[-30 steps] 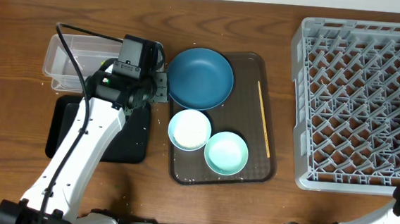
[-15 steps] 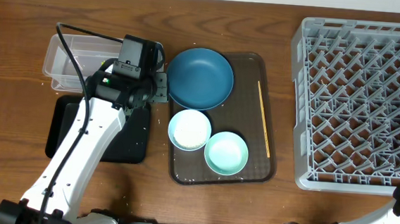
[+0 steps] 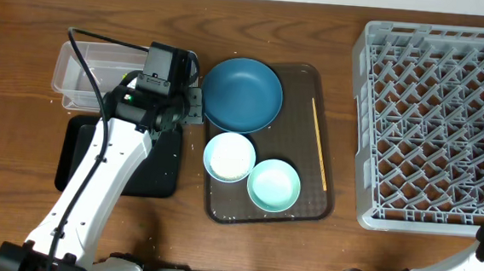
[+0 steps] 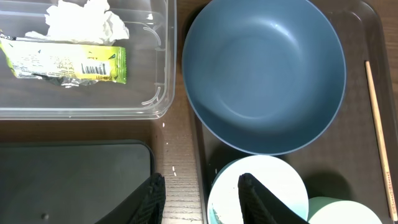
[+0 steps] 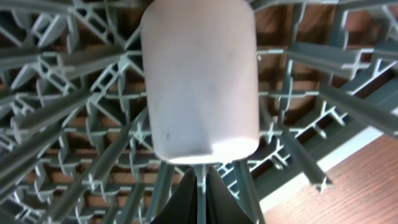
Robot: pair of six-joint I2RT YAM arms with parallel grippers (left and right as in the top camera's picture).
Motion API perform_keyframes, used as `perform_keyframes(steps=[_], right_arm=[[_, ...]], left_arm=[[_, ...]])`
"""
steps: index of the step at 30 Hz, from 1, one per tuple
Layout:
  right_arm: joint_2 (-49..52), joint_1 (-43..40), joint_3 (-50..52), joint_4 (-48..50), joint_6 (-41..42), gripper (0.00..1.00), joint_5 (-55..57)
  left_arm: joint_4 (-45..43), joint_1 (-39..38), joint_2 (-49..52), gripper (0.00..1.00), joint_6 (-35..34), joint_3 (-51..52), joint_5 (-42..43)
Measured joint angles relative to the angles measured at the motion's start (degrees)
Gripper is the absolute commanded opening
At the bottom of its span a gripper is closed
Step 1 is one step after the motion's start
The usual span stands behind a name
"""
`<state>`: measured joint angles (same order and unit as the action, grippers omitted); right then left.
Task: Sort waste into correct bins and load items into the dishwasher rack
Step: 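Lower the cup upside down into the rack and open the right gripper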
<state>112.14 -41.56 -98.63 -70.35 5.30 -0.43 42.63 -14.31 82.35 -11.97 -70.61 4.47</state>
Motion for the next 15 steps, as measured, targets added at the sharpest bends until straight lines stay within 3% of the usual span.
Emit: perform_keyframes(steps=[15], right_arm=[[0.0,-0.2,3.1,5.7,0.6,0.10,0.0]], left_arm=[[0.4,0.0,0.0,0.41,0.0,0.0,0.0]])
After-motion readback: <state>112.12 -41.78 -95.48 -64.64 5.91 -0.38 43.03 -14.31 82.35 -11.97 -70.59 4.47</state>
